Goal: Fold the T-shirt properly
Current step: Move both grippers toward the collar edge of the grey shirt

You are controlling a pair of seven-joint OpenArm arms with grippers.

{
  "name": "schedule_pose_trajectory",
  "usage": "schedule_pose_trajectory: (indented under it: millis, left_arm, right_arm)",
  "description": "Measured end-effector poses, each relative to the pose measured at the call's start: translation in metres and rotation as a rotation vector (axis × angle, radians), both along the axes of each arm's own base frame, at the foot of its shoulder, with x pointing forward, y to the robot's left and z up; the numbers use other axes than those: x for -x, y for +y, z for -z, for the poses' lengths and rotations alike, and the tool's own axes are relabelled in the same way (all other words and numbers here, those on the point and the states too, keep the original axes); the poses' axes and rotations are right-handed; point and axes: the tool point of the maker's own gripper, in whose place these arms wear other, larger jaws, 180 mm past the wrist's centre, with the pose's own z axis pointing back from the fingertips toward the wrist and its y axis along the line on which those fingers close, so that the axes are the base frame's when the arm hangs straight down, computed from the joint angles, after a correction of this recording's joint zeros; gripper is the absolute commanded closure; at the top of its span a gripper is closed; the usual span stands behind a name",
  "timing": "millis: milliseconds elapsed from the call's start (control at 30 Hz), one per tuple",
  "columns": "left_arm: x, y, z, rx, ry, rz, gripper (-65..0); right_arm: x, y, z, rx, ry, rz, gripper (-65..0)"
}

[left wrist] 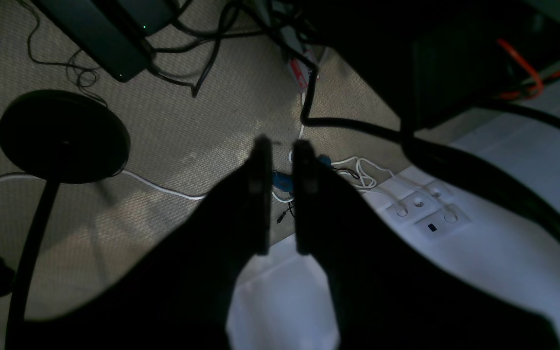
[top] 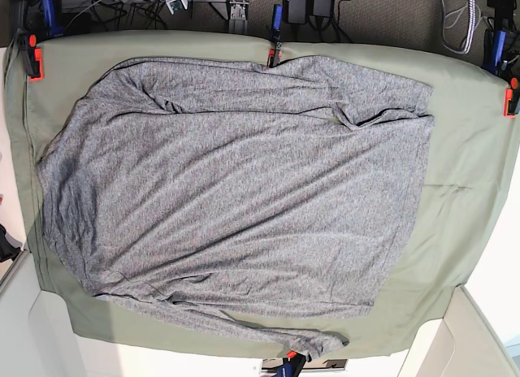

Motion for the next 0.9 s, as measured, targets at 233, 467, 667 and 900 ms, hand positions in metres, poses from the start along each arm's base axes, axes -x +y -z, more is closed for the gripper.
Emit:
schedule_pose_trajectory:
  millis: [233, 467, 667, 900]
  left_arm:
    - [-0.002, -0.001, 0.0, 0.007, -0.012, -0.005, -6.8]
    - [0.02, -0.029, -0.017, 0.207, 0.093, 0.084, -6.9]
    - [0.015, -0.044, -0.029, 0.32, 0.067, -0.054, -6.9]
    - [-0.028, -0.016, -0.053, 0.329, -0.184, -0.206, -7.6]
  right_arm:
    - [-0.001, 0.0, 0.0, 0.0, -0.003, 0.0, 0.0]
    - [-0.002, -0.005, 0.0, 0.007, -0.007, -0.003, 0.0]
    - [0.036, -0.024, -0.006, -0.008, 0.034, 0.012, 0.0]
    - [0.051, -0.064, -0.038, 0.022, -0.056, 0.08, 0.0]
